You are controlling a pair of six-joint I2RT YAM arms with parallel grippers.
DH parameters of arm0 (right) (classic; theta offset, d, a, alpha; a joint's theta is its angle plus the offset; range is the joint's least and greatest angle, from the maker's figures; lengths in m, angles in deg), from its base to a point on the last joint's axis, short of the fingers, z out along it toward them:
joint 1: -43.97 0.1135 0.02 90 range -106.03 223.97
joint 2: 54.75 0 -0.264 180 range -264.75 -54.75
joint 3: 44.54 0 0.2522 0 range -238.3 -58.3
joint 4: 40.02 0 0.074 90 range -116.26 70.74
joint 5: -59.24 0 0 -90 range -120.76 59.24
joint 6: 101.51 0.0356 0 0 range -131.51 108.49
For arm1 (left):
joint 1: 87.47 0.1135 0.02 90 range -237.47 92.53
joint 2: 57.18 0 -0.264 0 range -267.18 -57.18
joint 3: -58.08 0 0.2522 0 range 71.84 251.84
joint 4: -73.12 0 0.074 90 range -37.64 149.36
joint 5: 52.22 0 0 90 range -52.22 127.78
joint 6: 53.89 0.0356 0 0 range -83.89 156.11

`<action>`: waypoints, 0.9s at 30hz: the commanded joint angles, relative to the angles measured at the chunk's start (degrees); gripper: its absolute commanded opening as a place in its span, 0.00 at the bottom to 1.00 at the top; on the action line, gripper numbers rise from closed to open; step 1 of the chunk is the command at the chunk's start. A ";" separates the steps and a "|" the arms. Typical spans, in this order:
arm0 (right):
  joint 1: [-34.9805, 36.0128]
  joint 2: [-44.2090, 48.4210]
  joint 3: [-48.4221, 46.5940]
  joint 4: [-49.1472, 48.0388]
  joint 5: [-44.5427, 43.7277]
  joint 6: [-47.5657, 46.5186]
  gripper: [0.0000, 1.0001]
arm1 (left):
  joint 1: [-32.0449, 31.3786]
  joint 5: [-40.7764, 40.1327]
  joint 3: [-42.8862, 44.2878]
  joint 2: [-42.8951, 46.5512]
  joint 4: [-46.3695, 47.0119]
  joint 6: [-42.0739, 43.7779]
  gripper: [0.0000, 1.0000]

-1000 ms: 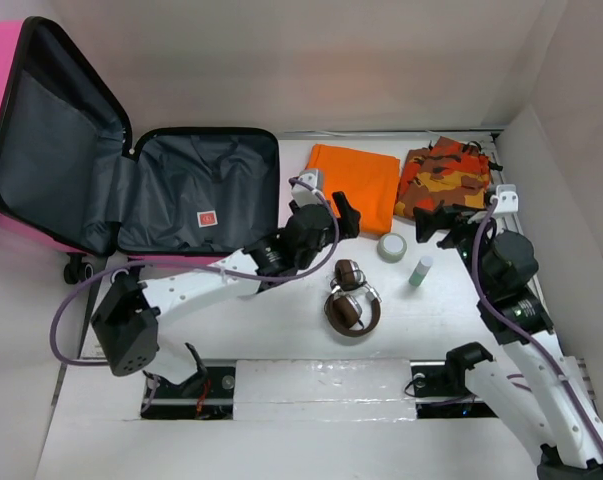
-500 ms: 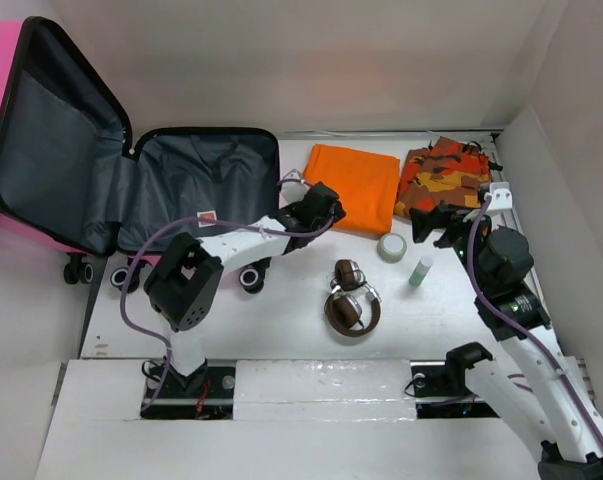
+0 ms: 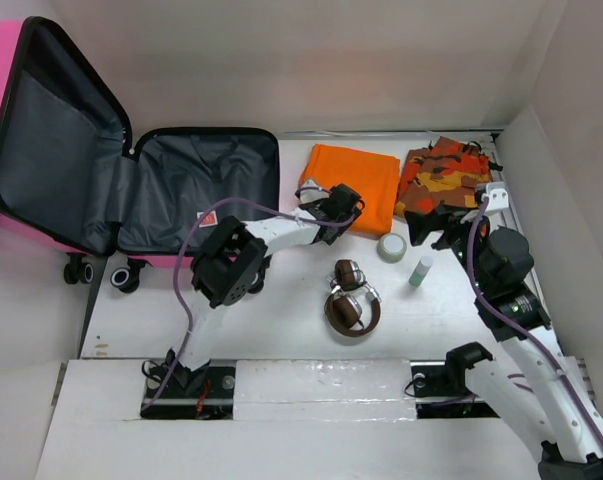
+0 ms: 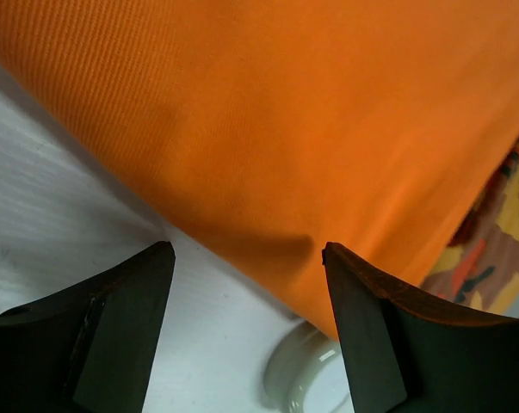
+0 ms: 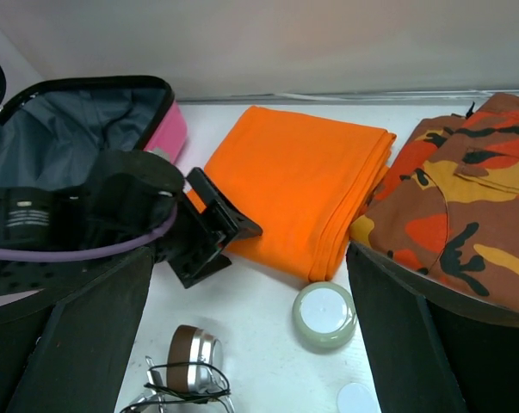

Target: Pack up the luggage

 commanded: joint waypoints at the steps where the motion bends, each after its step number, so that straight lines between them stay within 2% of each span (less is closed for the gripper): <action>1: 0.57 0.59 -0.21 -2.06 1.39 -0.58 1.00 | 0.32 -1.45 3.38 -2.23 -5.48 -3.81 0.67; 3: 1.10 0.59 -0.21 -2.06 1.39 -0.58 1.00 | 0.84 -3.29 4.78 -3.55 -6.01 -4.42 0.67; 9: 1.10 1.12 -0.21 -2.59 2.44 -0.58 1.00 | 1.99 -1.72 6.71 -7.94 -6.62 -5.57 0.64; 13: 1.10 1.73 -0.21 -2.59 2.97 -0.58 1.00 | 1.99 -3.28 10.48 -11.45 -8.97 -6.09 0.55; 17: 1.10 2.97 0.31 -2.59 2.97 -0.58 1.00 | 3.13 -3.12 11.64 -12.08 -6.28 -1.36 0.26; 18: 1.10 3.49 0.32 -2.59 2.97 -0.58 1.00 | 4.09 -2.08 10.94 -12.08 -4.88 -0.39 0.08; 19: 1.10 3.49 0.32 -2.59 2.97 -0.58 1.00 | 4.62 -1.29 10.24 -11.47 -3.74 0.49 0.00; 25: 1.10 4.64 0.32 -2.59 3.50 -0.58 1.00 | 7.44 3.90 2.68 -6.90 9.36 10.85 0.00; 27: 1.10 5.16 0.32 -2.59 3.50 -0.58 1.00 | 7.44 3.91 2.67 -3.83 12.62 18.49 0.00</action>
